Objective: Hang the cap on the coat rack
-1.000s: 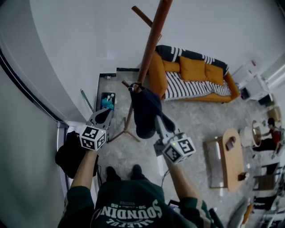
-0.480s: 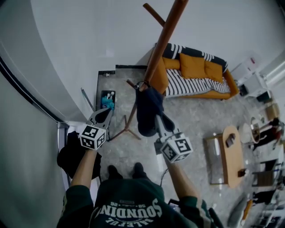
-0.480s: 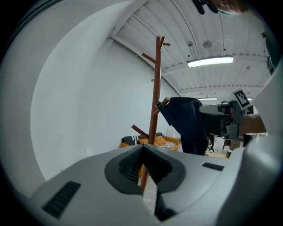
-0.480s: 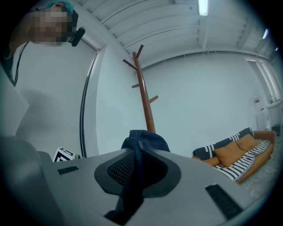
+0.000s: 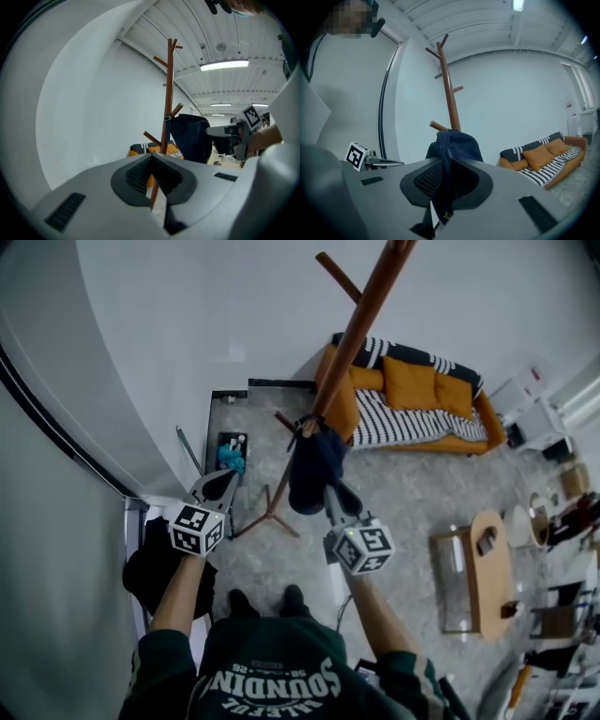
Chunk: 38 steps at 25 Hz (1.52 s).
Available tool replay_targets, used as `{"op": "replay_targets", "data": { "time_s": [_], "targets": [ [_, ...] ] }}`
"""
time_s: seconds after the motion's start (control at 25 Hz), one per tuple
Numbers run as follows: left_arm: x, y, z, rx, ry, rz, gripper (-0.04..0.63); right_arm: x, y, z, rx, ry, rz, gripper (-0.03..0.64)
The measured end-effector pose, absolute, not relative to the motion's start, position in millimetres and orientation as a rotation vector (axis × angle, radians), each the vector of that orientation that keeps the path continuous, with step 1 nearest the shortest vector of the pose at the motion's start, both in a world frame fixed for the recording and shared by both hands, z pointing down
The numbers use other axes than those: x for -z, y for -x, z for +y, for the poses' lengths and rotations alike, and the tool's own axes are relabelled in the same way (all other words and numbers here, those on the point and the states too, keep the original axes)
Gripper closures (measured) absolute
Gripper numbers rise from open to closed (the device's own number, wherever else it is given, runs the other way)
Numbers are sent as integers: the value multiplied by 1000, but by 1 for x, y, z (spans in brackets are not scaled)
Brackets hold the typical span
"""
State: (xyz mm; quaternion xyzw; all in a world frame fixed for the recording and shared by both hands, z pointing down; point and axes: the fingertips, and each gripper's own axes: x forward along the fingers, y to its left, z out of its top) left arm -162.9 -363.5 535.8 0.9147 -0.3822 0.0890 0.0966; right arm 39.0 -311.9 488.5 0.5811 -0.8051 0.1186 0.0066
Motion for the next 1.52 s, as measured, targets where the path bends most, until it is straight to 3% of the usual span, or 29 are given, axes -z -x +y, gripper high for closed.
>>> {"op": "replay_targets", "data": {
  "time_s": [0.52,1.52],
  "targets": [
    [-546,167,-354,-310,-2650,-1194,595,-561,-48,-326,-545,-1665,-2470,554],
    [-542,112,-317,-265,-2532,-1416,595,-554,-110,-315,-406,-1459,-2606,522]
  ]
}}
